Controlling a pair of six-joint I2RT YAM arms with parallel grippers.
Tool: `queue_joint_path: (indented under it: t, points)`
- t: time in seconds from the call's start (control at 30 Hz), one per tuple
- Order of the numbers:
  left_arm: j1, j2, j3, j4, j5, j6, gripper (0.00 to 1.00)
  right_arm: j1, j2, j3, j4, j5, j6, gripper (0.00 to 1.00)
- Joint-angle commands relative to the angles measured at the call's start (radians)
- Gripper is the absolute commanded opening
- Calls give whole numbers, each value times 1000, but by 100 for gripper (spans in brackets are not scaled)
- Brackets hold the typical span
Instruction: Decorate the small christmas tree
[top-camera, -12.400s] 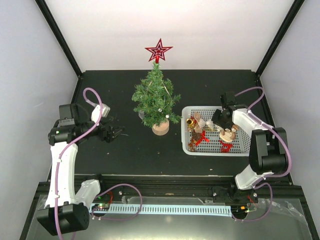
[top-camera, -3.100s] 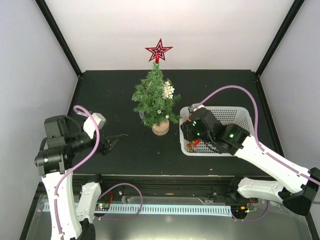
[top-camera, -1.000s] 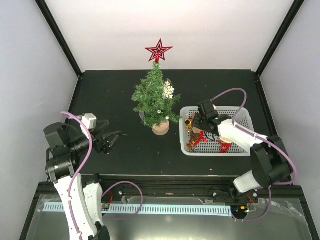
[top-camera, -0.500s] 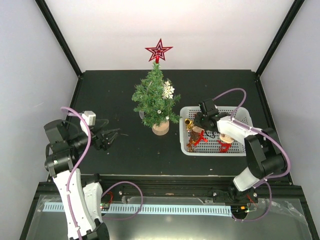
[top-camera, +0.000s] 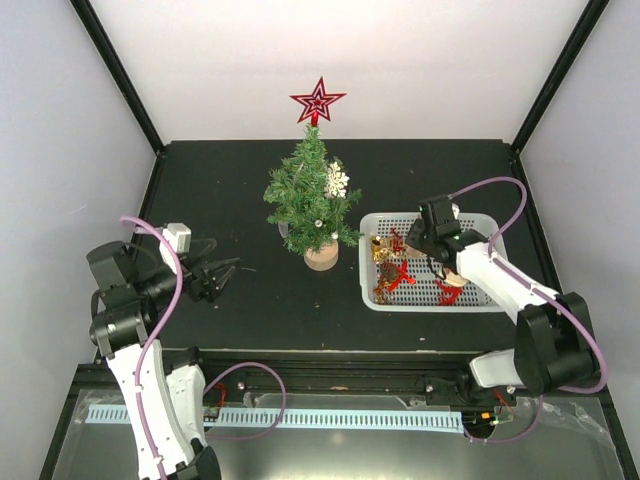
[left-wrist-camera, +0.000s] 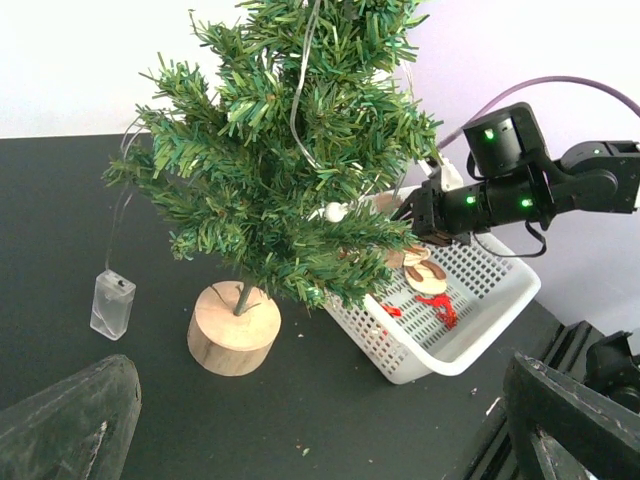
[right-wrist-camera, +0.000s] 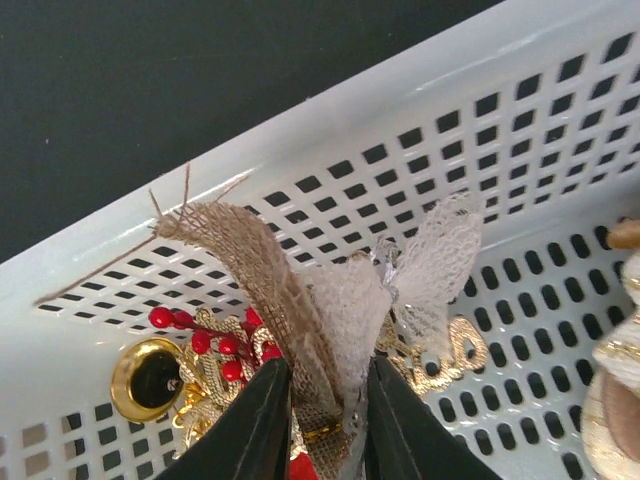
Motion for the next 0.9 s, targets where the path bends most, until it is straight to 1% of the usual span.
queue_joint_path:
  t: [0.0,0.2,0.27,0.37,0.43,0.5,0.53,0.6,0.63,0.67,0.73,0.77,0.8,0.87]
  points:
    - [7,-23,3,11,26,-3,99,-6,-52,-15,-44,64,-29,20]
    - [9,-42,-4,14,27,-6,99,-6,-87,-11,-118,159,-36,20]
    - [8,-48,-4,15,28,-8,99,-7,-103,-30,-100,147,-42,18]
    - [8,-50,-6,15,28,-9,99,-8,-108,-35,-103,128,-42,18]
    - [8,-55,-9,13,28,-9,99,-8,-99,-36,-94,106,-61,21]
    - [9,-58,-10,13,29,-9,99,-8,-74,-23,-104,89,-73,34]
    - [8,-60,-11,13,29,-9,99,-8,-65,-21,-102,81,-77,37]
    - [9,-63,-12,12,29,-9,99,-7,-58,-30,-90,74,-81,37]
    - [9,-64,-12,12,28,-9,99,-7,-57,-36,-86,74,-80,36]
    - [9,-67,-12,12,28,-9,99,-8,-56,-41,-81,71,-81,31]
    - [8,-71,-14,11,28,-9,99,-8,-61,-52,-68,69,-80,15]
    - [8,-73,-17,10,29,-10,99,-9,-64,-56,-62,66,-83,10]
    - [8,-75,-17,11,29,-11,99,-9,-66,-54,-62,65,-83,6]
    - [9,-77,-18,11,29,-11,99,-9,-71,-51,-67,67,-85,7]
